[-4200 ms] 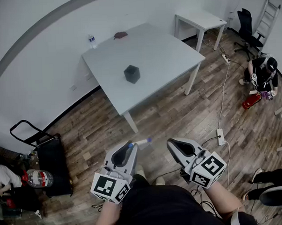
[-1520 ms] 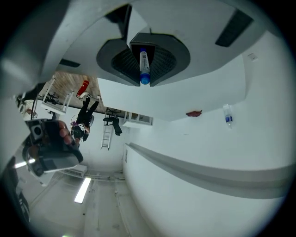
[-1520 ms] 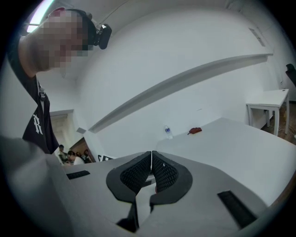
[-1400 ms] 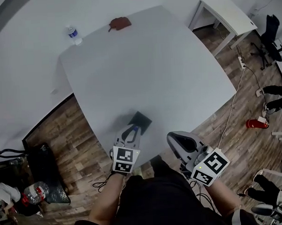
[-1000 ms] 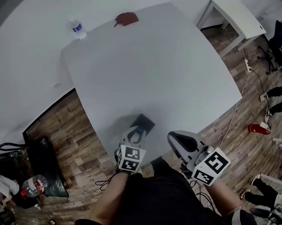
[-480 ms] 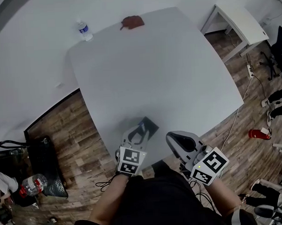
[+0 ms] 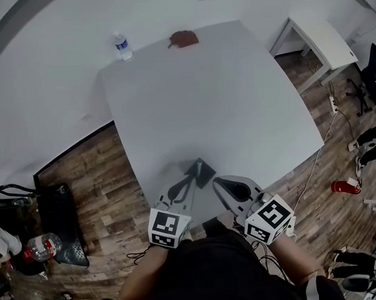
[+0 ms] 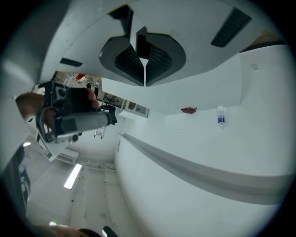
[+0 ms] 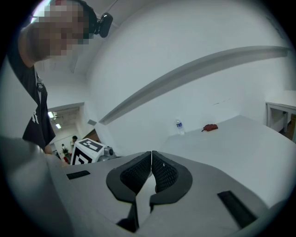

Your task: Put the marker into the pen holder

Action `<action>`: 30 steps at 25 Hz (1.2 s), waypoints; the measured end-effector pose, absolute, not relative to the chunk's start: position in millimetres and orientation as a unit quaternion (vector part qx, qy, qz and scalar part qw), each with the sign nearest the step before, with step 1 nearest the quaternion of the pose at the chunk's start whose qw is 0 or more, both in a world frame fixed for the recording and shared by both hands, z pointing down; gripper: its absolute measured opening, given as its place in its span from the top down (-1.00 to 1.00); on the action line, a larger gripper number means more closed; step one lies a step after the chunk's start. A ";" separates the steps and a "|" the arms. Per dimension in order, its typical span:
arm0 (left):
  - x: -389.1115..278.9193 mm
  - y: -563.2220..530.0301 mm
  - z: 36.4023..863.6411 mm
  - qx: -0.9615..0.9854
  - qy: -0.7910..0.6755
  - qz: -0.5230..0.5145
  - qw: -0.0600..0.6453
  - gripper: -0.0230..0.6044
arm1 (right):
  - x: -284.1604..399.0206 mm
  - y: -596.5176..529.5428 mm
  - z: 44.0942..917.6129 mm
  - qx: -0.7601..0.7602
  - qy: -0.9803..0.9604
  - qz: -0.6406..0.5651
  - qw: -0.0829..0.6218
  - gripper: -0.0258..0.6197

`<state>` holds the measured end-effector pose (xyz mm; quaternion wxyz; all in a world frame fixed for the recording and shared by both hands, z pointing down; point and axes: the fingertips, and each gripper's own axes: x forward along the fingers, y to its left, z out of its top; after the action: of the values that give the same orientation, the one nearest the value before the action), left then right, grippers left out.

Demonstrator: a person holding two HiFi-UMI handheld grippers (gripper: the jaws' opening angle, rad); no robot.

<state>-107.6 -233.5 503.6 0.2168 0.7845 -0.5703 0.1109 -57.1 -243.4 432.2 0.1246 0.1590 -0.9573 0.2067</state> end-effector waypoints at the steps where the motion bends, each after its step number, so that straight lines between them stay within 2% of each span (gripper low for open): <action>1: -108.6 -231.1 495.0 0.786 -0.571 0.101 0.215 0.89 | -58.9 -241.6 432.1 0.159 -0.958 0.202 0.126 0.87; 10: -112.0 -217.6 437.7 0.806 -0.560 0.049 0.188 0.91 | -70.8 -229.5 423.5 0.175 -0.961 0.169 0.132 0.87; 30: -105.4 -218.8 432.9 0.813 -0.551 0.055 0.178 0.92 | -62.2 -229.9 418.3 0.195 -0.958 0.161 0.131 0.87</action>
<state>-105.4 -218.8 432.9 0.1783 0.8133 -0.5512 0.0546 -62.2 -229.9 418.3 0.1314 0.1951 -0.9584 0.1615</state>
